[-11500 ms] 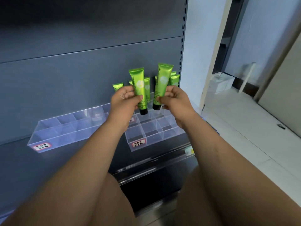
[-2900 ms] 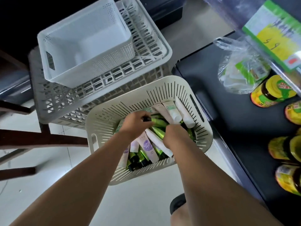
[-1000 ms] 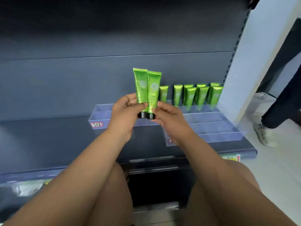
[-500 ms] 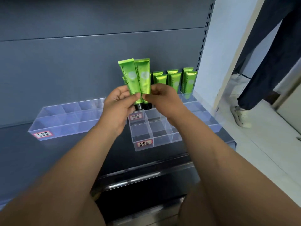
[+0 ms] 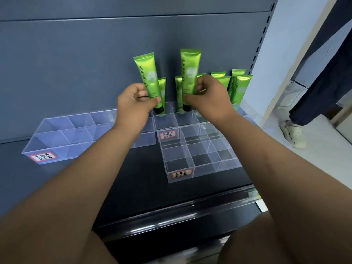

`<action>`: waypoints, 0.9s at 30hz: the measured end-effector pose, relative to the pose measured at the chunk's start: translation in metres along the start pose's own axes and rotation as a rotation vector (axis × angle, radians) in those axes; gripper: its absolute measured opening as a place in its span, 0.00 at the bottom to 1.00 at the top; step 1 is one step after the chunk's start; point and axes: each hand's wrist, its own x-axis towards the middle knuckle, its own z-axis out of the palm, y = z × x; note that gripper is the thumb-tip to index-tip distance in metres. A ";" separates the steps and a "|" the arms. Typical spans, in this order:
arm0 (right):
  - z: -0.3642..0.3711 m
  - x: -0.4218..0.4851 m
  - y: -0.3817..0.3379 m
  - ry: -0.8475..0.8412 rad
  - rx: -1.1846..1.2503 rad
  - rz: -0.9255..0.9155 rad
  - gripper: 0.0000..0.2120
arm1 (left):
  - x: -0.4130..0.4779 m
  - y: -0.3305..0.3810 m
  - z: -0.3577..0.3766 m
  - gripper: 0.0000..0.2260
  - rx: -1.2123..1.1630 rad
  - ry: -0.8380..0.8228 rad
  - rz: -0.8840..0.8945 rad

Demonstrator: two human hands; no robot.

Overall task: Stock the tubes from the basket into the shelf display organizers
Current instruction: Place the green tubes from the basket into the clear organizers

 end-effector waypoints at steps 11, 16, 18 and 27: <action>0.008 0.015 0.006 0.025 0.083 -0.019 0.16 | 0.017 -0.016 0.002 0.14 0.077 -0.044 0.018; 0.015 0.017 0.007 0.021 0.049 -0.044 0.15 | 0.019 -0.021 0.000 0.12 0.071 -0.029 0.009; 0.016 0.019 0.007 0.027 0.059 -0.050 0.13 | 0.018 -0.020 0.001 0.14 0.069 -0.034 0.016; 0.020 0.020 0.007 0.024 0.009 -0.071 0.10 | 0.020 -0.030 0.001 0.17 0.145 -0.074 0.058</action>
